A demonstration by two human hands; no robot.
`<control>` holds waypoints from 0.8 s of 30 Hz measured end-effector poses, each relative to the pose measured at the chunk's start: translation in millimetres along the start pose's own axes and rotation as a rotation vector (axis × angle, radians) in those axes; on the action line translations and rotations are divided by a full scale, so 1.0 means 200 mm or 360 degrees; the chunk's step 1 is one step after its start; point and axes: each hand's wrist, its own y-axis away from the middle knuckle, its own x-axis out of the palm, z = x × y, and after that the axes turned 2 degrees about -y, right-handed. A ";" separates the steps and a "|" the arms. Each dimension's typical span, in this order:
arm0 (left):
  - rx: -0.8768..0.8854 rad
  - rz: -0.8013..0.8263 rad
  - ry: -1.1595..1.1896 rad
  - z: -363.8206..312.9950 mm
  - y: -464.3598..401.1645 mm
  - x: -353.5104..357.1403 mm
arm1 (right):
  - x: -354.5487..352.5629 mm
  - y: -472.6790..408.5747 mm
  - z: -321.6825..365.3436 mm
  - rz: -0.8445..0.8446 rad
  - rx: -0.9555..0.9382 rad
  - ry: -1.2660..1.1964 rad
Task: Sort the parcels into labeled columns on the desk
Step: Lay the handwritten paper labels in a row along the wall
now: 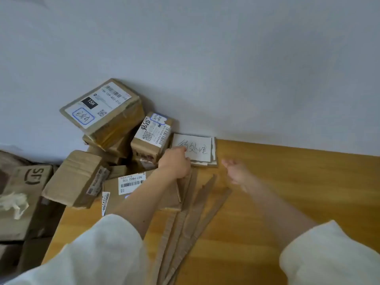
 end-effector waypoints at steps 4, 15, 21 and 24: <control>-0.0153 0.0188 -0.0120 0.00 -0.16 0.07 | 0.00 -0.12 0.08 -0.0015 0.0049 -0.0106; -0.0395 0.0413 -0.0214 0.03 -0.40 0.25 | 0.08 -0.39 0.17 -0.0061 0.0153 -0.0154; -0.0402 0.0457 -0.0054 0.06 -0.44 0.27 | 0.10 -0.45 0.16 0.0052 0.0154 -0.0231; -0.0418 0.0419 0.0057 0.05 -0.43 0.24 | 0.12 -0.45 0.14 0.0075 0.0049 -0.0364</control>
